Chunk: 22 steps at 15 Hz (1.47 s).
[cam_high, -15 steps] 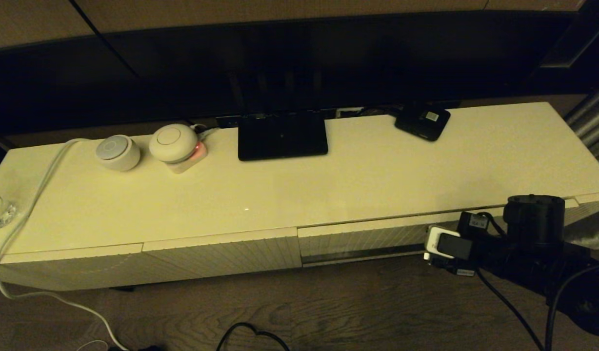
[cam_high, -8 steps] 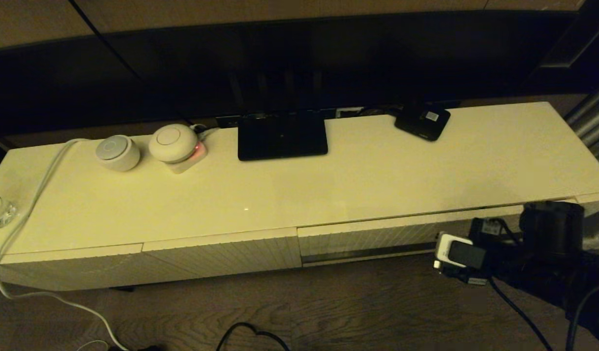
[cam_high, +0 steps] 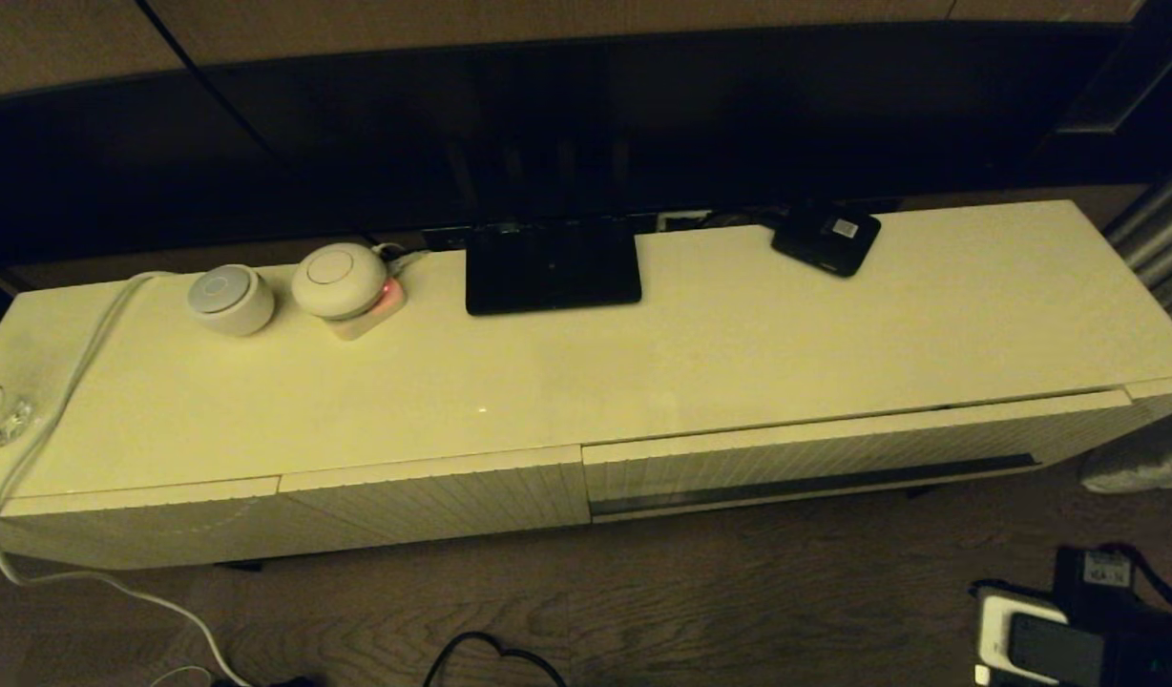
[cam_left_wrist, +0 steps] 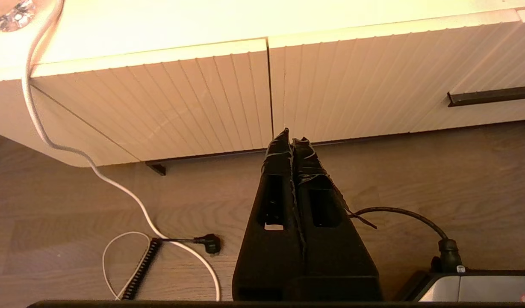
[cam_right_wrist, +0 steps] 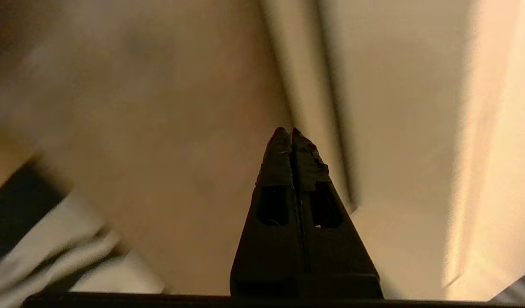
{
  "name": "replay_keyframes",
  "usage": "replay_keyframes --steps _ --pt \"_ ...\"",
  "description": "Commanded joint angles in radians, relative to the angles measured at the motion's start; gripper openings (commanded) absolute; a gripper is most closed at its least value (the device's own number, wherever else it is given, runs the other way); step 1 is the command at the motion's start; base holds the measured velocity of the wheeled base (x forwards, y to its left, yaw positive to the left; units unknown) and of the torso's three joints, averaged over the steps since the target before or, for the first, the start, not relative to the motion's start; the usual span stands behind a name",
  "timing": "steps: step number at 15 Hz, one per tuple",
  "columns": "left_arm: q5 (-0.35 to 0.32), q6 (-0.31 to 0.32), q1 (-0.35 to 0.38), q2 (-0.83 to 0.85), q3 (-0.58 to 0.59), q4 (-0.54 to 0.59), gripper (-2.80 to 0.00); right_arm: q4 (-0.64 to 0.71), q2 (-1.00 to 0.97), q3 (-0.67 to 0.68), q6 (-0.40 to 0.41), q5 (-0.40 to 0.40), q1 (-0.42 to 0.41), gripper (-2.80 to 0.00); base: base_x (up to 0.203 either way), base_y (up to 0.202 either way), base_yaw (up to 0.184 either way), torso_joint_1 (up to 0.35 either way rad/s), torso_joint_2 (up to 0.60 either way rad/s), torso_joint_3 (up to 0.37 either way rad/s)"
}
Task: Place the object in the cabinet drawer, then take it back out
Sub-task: Open the drawer
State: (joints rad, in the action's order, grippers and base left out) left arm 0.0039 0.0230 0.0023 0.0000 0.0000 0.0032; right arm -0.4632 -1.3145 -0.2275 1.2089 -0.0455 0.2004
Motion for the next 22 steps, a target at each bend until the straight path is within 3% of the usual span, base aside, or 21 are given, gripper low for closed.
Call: replay_keyframes --steps 1,3,7,11,14,20,21,22 --pt "0.001 0.000 0.001 0.000 0.003 0.000 -2.80 0.095 0.110 0.030 0.006 -0.002 0.001 -2.80 0.000 0.000 0.000 0.000 0.00 0.000" --pt "0.001 0.000 0.001 0.000 0.003 0.000 -2.80 0.130 0.160 0.055 0.006 0.014 0.006 -2.80 0.000 0.000 0.000 0.000 0.00 0.000" --pt "0.001 0.000 0.001 0.000 0.003 0.000 -2.80 0.278 0.158 0.060 0.003 0.131 0.009 -2.80 0.000 0.000 0.000 0.000 0.00 0.000" --pt "0.001 0.000 0.001 0.000 0.003 0.000 -2.80 0.289 0.005 0.053 0.072 0.325 0.013 -2.80 0.000 0.000 0.000 0.000 0.00 0.000" --pt "0.001 0.000 0.001 0.000 0.003 0.000 -2.80 0.290 -0.053 0.047 0.165 0.345 0.017 -2.80 0.000 0.000 0.000 0.000 0.00 0.000" --pt "0.001 0.000 0.001 0.000 0.003 0.000 -2.80 0.295 -0.068 0.062 0.177 0.341 0.018 -2.80 0.000 0.000 0.000 0.000 0.00 0.000" --pt "0.001 0.000 0.001 0.000 0.003 0.000 -2.80 0.289 -0.069 0.063 0.176 0.345 0.018 0.00 0.000 0.000 0.000 0.000 0.00 0.000" --pt "0.001 0.000 0.001 0.000 0.003 0.000 -2.80 0.288 -0.064 0.062 0.178 0.344 0.017 0.00 0.000 0.000 0.000 0.000 0.00 0.000"
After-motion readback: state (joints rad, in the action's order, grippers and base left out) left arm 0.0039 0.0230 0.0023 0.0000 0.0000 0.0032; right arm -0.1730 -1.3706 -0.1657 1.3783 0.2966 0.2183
